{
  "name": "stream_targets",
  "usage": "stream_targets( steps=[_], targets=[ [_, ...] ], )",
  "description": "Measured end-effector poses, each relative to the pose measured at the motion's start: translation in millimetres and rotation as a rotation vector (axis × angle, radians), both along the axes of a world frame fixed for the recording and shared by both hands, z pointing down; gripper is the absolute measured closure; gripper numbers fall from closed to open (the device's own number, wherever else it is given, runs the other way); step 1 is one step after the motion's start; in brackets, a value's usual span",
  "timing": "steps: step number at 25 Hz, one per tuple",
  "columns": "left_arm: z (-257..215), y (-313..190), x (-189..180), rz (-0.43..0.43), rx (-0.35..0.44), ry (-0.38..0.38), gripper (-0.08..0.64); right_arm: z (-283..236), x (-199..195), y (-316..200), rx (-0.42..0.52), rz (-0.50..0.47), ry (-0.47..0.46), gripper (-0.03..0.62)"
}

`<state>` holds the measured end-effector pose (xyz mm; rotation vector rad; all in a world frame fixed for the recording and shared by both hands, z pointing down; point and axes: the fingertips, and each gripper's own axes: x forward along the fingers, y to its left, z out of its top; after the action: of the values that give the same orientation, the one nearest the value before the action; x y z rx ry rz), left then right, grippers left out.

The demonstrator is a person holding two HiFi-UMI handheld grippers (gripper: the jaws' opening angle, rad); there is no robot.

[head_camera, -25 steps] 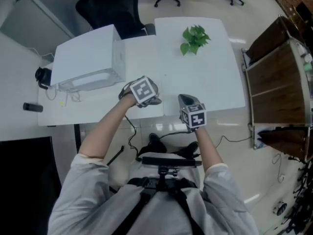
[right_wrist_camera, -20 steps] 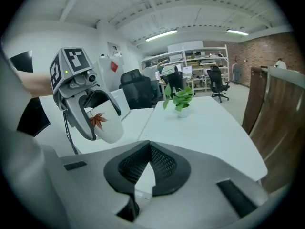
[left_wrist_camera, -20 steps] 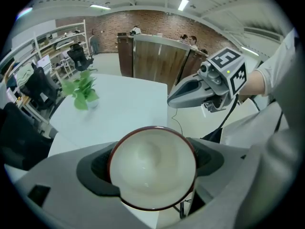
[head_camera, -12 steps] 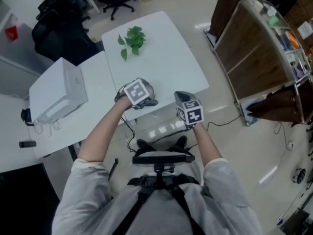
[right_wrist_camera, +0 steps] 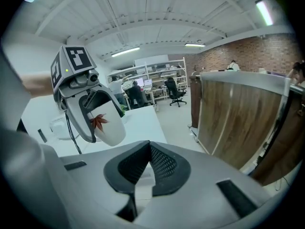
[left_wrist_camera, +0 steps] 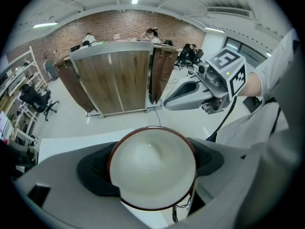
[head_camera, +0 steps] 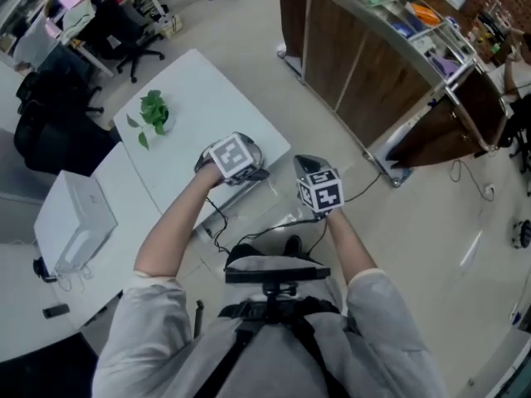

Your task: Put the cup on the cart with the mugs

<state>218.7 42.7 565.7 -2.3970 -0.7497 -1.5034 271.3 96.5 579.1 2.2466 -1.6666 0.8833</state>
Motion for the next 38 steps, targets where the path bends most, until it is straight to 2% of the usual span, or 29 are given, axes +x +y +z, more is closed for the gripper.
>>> stream_targets(
  steps=[4, 9, 14, 18, 21, 27, 30, 38],
  targets=[
    [-4.2, 34.9, 48.2, 0.119, 0.003, -0.004, 0.124, -2.7, 40.3, 34.1, -0.007, 0.1, 0.006, 0.584],
    [0.6, 56.1, 94.5, 0.243, -0.029, -0.01, 0.124, 1.2, 75.1, 50.3, -0.009, 0.209, 0.001, 0.584],
    [13.3, 50.6, 136.1, 0.336, -0.016, -0.041, 0.124, 7.2, 114.7, 53.7, -0.03, 0.306, -0.013, 0.584],
    [0.2, 42.4, 178.7, 0.404, -0.031, -0.001, 0.124, -2.0, 150.5, 44.4, -0.023, 0.358, 0.008, 0.584],
    [-4.7, 32.0, 198.9, 0.444, -0.008, 0.004, 0.124, -9.8, 172.6, 39.2, -0.028, 0.385, 0.034, 0.584],
    [-14.1, 22.8, 231.6, 0.481, 0.001, 0.013, 0.124, -25.1, 200.2, 27.4, -0.034, 0.388, 0.075, 0.584],
    [-24.2, 32.2, 250.9, 0.5, -0.037, 0.052, 0.124, -30.5, 218.0, 25.5, -0.032, 0.389, 0.091, 0.584],
    [-23.6, 18.0, 304.1, 0.456, -0.017, -0.005, 0.124, -38.6, 282.7, 15.5, -0.016, 0.341, 0.101, 0.584]
  ],
)
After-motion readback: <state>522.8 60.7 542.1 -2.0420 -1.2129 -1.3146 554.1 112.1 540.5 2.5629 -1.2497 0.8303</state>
